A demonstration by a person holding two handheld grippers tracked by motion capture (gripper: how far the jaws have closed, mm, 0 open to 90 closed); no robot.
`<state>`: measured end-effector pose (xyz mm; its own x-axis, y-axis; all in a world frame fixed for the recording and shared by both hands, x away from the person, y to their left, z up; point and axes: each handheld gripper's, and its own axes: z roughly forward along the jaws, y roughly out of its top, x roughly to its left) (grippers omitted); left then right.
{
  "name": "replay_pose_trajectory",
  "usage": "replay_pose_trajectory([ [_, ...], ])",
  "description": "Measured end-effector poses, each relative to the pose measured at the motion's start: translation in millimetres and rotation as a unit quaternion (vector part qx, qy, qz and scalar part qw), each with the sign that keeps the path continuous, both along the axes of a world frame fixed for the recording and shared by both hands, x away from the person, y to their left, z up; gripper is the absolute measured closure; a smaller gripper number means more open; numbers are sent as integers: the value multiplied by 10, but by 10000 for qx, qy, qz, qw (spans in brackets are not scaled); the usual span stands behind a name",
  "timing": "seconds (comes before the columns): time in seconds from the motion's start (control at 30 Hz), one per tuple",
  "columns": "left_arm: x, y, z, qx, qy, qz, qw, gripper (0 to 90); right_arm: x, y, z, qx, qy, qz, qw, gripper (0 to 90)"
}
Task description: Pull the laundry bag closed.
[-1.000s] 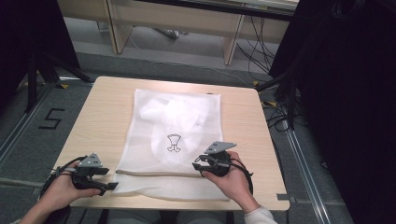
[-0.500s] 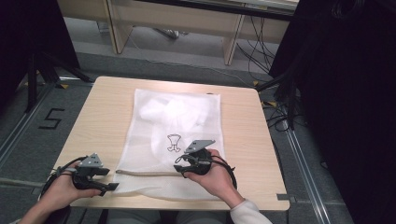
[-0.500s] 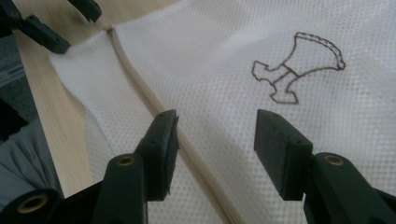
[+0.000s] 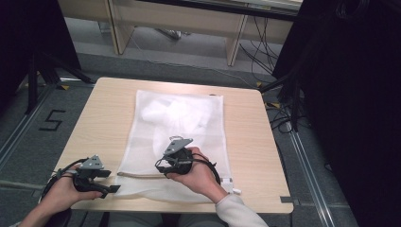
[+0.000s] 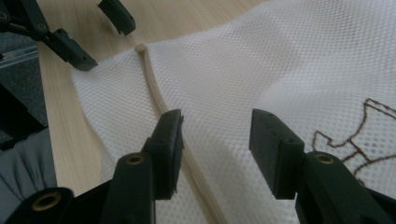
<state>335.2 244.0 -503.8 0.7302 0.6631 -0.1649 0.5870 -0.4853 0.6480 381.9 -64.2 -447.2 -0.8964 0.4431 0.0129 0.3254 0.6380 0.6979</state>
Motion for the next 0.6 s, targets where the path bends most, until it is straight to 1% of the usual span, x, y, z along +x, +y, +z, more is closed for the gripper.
replay_pose_trajectory([
  [0.03, -2, -2, -2, -16, -15, 8, 10000, 283, 7, 43, -5, -62, 4, 63, 10000, 566],
  [0.1, 0, -2, -4, -28, -5, 6, 10000, 283, 11, 68, -14, -77, -31, 104, 9999, 570],
  [0.13, -1, -2, -2, -34, -4, 12, 10000, 283, 10, 94, -27, -58, -2, 161, 9999, 579],
  [0.17, 0, 3, 3, -4, -30, -10, 10000, 283, 11, 118, -39, -62, -23, 197, 9998, 590],
  [0.2, 2, 5, 5, 10, -56, -38, 10000, 282, 5, 135, -40, -75, 45, 218, 9997, 603],
  [0.23, 1, 4, 6, 7, -55, -33, 10000, 282, 6, 152, -46, -97, 57, 266, 9996, 611],
  [0.27, 2, 3, 6, 6, -56, -32, 10000, 282, 6, 170, -56, -87, 46, 280, 9996, 616],
  [0.3, -2, -4, -1, -40, -6, 18, 10000, 282, -6, 194, -66, -57, 108, 247, 9996, 629],
  [0.33, -3, -6, 0, -39, -10, 21, 10000, 282, -2, 217, -68, -116, 71, 291, 9995, 637],
  [0.37, -2, -6, 0, -13, -37, 38, 10000, 280, -6, 244, -72, -132, 71, 276, 9995, 640],
  [0.4, -1, -5, 2, 2, -50, 18, 10000, 279, 5, 273, -70, -158, 70, 352, 9992, 644],
  [0.43, 4, -2, 4, 28, -83, -27, 10000, 280, 1, 298, -77, -134, 112, 329, 9993, 651],
  [0.47, 3, -2, 3, 36, -74, -18, 10000, 281, 8, 322, -74, -207, 111, 362, 9991, 658],
  [0.5, 1, -3, 3, 8, -62, -16, 10000, 281, 5, 351, -79, -212, 120, 329, 9992, 664],
  [0.53, 1, 0, 6, 23, -48, -44, 10000, 281, 15, 378, -74, -207, 109, 382, 9990, 670],
  [0.57, -4, -7, -2, -33, 9, 22, 10000, 281, 18, 428, -73, -222, 116, 431, 9988, 677],
  [0.6, -4, -7, -4, -37, 18, 27, 10000, 281, 18, 428, -73, -222, 116, 431, 9988, 677],
])
